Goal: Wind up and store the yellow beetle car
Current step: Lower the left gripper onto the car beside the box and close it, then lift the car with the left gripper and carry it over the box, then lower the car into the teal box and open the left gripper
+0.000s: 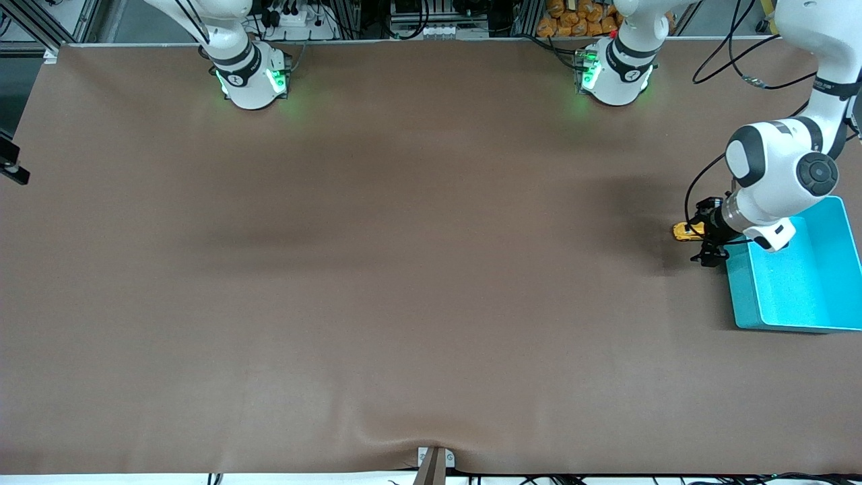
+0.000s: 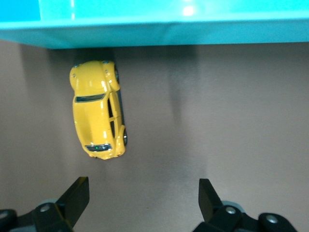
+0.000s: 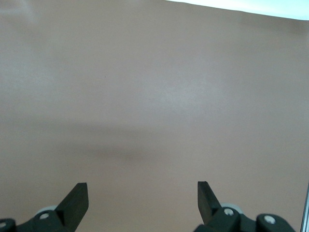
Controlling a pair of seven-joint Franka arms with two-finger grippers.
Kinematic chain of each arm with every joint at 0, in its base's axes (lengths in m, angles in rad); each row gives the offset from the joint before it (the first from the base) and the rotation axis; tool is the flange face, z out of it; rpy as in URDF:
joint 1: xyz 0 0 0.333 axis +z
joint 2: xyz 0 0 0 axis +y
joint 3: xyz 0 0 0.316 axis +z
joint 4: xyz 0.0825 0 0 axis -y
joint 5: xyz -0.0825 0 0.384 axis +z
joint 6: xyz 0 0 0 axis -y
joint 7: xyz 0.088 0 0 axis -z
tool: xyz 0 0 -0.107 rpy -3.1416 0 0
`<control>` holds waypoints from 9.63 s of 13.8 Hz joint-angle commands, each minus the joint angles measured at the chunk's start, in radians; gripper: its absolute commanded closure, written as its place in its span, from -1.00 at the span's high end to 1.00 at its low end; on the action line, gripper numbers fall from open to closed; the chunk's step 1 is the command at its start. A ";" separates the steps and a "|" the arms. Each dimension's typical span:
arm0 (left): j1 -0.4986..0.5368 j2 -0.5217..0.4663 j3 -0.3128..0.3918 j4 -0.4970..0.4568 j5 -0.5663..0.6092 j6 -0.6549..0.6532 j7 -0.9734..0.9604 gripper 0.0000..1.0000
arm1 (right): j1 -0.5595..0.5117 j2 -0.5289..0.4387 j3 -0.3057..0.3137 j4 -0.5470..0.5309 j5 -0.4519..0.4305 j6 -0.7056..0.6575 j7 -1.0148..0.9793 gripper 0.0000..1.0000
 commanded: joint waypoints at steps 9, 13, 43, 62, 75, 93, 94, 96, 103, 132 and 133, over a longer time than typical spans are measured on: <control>0.154 -0.013 -0.013 -0.107 0.190 0.116 -0.039 1.00 | 0.017 -0.068 0.015 -0.098 -0.012 0.049 0.034 1.00; 0.148 0.016 -0.015 -0.107 0.190 0.133 -0.039 1.00 | 0.036 -0.066 0.011 -0.097 -0.014 0.049 0.040 1.00; 0.131 0.000 -0.217 0.214 0.309 -0.204 0.244 -1.00 | 0.022 -0.062 0.007 -0.081 0.000 0.044 0.057 1.00; 0.269 0.032 -0.206 0.463 0.250 -0.402 1.157 -1.00 | 0.051 -0.058 0.003 -0.078 -0.011 0.044 0.058 1.00; 0.362 0.056 -0.206 0.566 0.256 -0.508 1.433 -1.00 | 0.131 -0.058 -0.084 -0.077 -0.012 0.043 0.061 1.00; 0.422 0.329 -0.202 0.571 0.380 -0.266 1.550 -1.00 | 0.120 -0.057 -0.091 -0.057 -0.009 0.028 0.061 1.00; 0.433 0.339 -0.203 0.561 0.391 -0.248 1.550 -1.00 | 0.114 -0.055 -0.091 -0.058 -0.008 0.028 0.061 1.00; 0.453 0.358 -0.202 0.551 0.394 -0.212 1.550 -1.00 | 0.114 -0.052 -0.091 -0.057 -0.003 0.028 0.061 1.00; 0.481 0.377 -0.202 0.494 0.459 -0.139 1.552 -1.00 | 0.116 -0.051 -0.089 -0.057 -0.002 0.028 0.061 1.00; 0.481 0.127 -0.392 0.569 0.322 -0.298 1.564 1.00 | 0.116 -0.051 -0.089 -0.041 0.003 0.026 0.065 1.00; 0.479 0.112 -0.404 0.575 0.318 -0.318 1.553 1.00 | 0.119 -0.049 -0.089 -0.043 0.003 0.026 0.063 1.00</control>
